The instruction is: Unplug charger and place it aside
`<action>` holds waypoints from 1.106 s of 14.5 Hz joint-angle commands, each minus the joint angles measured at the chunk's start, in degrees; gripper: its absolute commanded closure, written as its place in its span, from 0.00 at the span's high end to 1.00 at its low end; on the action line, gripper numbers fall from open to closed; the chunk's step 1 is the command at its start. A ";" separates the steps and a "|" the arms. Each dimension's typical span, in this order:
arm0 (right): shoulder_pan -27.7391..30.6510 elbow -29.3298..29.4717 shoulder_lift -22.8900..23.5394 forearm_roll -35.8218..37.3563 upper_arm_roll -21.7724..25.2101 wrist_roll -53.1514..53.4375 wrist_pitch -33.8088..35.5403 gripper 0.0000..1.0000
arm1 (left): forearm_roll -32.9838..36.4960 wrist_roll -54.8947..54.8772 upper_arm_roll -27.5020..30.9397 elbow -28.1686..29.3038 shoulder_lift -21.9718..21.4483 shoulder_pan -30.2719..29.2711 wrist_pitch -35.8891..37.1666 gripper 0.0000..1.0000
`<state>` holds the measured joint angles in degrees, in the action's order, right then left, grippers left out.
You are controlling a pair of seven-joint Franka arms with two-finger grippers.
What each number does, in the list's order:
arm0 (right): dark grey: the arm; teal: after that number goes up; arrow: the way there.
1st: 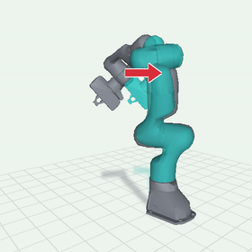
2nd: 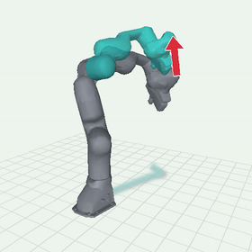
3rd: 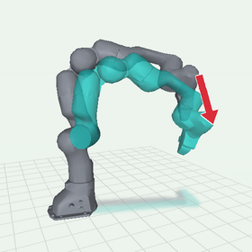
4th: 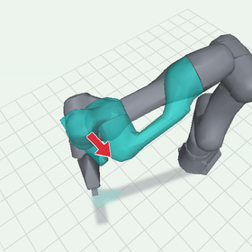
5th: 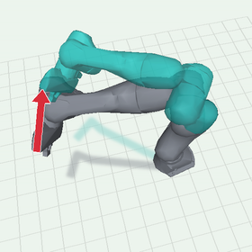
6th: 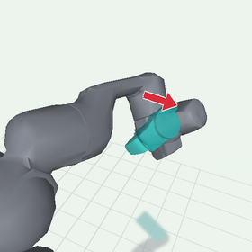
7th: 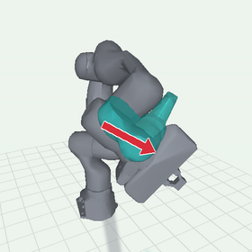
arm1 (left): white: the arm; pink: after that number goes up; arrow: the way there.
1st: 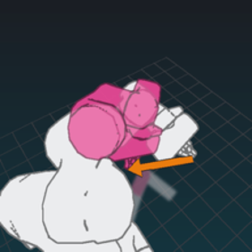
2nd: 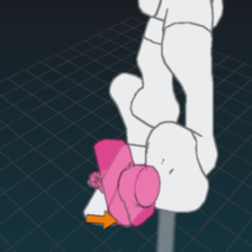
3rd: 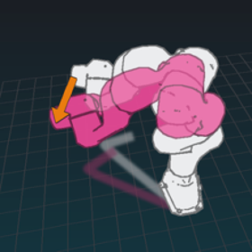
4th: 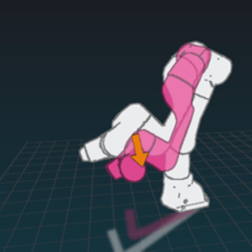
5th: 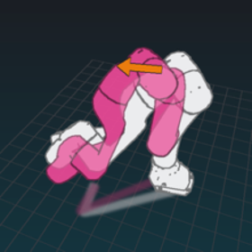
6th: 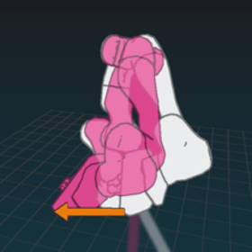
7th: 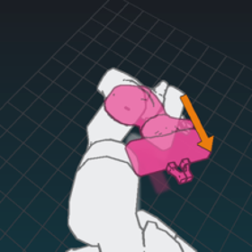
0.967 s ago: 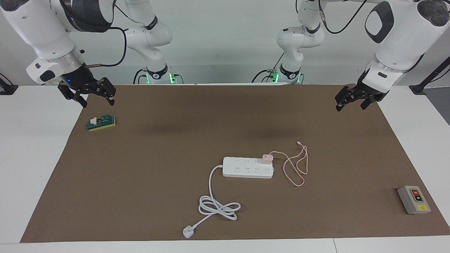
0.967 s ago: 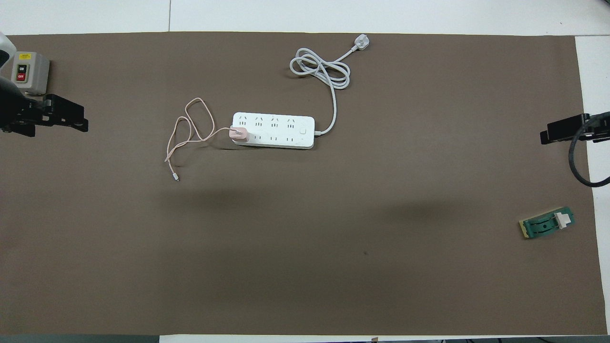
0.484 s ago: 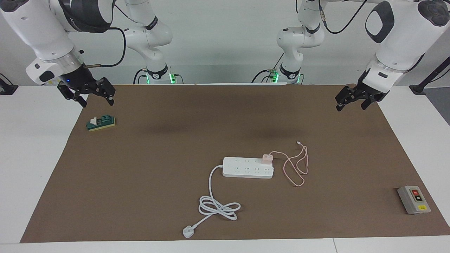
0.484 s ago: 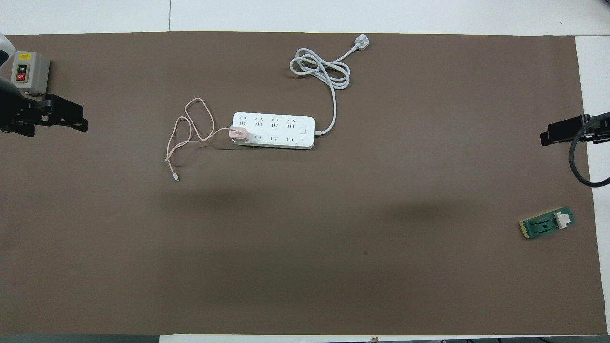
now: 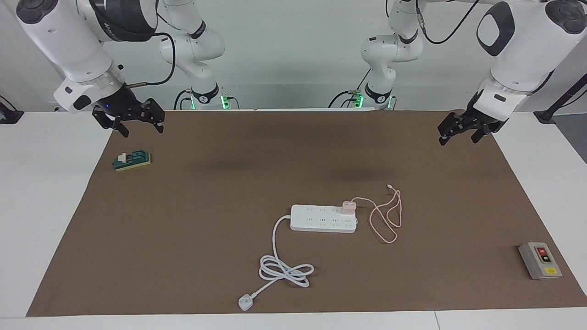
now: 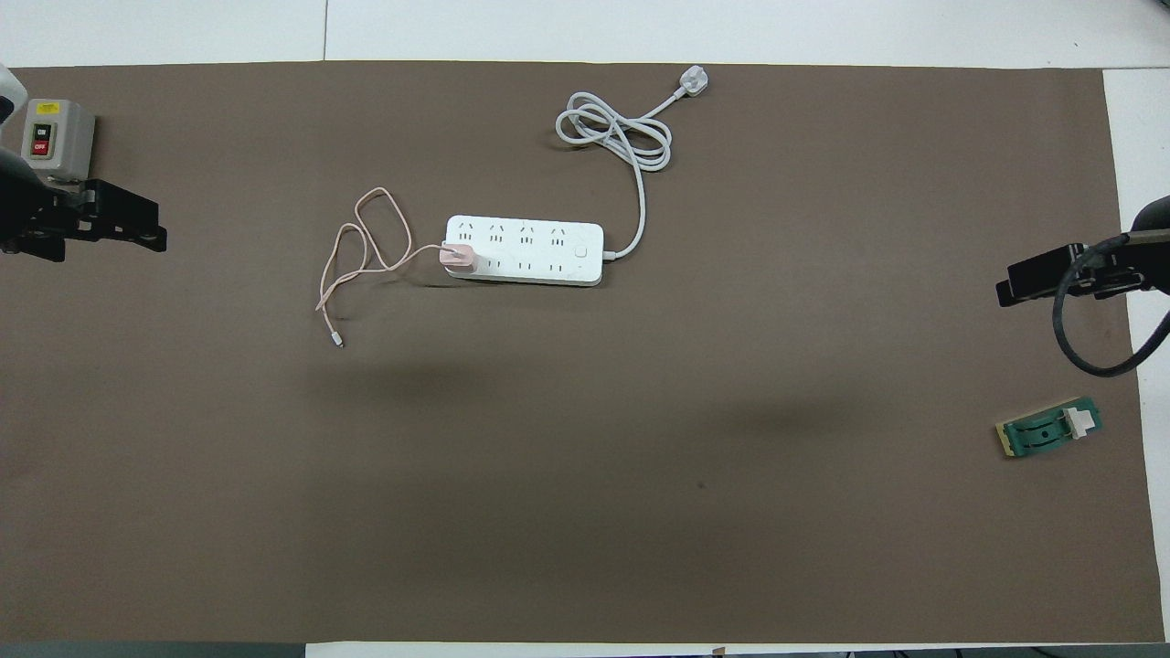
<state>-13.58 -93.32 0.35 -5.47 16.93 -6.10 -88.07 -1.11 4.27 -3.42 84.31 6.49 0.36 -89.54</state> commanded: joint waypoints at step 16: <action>-14.71 -13.73 6.84 -25.44 -2.95 80.52 -25.13 1.00 | -2.05 45.79 0.70 -0.55 1.25 0.43 -1.43 1.00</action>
<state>-27.19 -105.73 6.50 -27.51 13.80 71.05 -111.03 -2.40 42.05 -2.78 84.06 7.29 0.34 -90.32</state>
